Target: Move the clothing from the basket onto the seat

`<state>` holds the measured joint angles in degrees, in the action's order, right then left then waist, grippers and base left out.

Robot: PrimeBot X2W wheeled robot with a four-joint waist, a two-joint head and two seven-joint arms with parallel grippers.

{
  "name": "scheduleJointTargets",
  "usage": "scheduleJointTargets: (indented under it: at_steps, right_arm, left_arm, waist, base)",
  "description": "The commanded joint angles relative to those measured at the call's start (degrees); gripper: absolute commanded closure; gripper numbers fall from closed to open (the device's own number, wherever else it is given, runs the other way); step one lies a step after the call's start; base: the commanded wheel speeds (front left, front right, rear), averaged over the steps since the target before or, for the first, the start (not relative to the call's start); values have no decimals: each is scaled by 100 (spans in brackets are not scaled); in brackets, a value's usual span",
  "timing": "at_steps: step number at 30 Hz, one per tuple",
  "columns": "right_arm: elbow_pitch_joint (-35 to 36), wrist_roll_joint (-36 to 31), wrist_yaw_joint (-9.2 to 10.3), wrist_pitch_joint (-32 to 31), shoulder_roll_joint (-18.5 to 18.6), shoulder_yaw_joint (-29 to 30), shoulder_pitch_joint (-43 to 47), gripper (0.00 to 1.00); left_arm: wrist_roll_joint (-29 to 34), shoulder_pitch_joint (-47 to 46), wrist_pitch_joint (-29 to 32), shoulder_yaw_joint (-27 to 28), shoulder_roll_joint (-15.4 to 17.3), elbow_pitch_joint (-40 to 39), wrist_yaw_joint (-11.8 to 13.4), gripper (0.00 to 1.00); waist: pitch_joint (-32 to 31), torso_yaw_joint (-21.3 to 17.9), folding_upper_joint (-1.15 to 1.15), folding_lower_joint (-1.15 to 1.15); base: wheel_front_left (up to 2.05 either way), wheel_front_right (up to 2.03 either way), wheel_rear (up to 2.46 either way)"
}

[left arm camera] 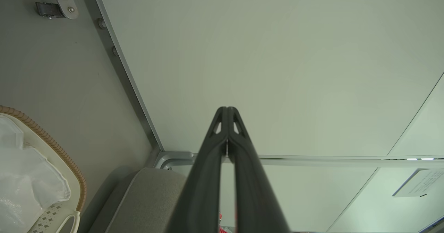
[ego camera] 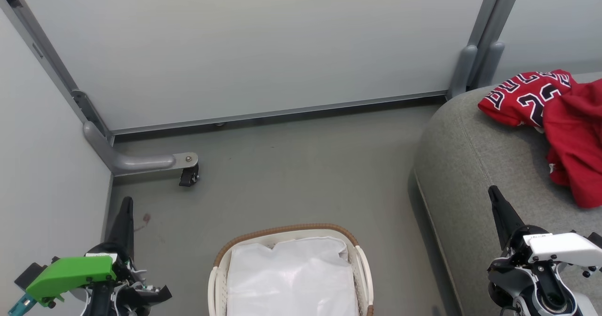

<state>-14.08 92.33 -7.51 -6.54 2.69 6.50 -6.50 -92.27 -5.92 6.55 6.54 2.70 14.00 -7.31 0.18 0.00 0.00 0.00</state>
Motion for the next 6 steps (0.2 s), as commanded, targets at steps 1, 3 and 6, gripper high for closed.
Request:
scheduleJointTargets:
  at_steps: [1, 3, 6]
  right_arm:
    - [19, 18, 4, -19, 36, 12, 58, 100]
    - [19, 18, 4, -19, 36, 12, 58, 100]
    - [19, 18, 3, -19, 36, 12, 58, 100]
  left_arm:
    - [-28, -59, 16, 12, 33, -2, -35, 100]
    - [-27, -59, 16, 12, 33, -2, -35, 100]
    - [-27, -59, 15, 12, 33, -2, -35, 100]
  waist:
    - [0, 0, 0, 0]
    - [0, 0, 0, 0]
    - [0, 0, 0, 0]
  base:
    - [0, 0, 0]
    - [0, 0, 0]
    - [0, 0, 0]
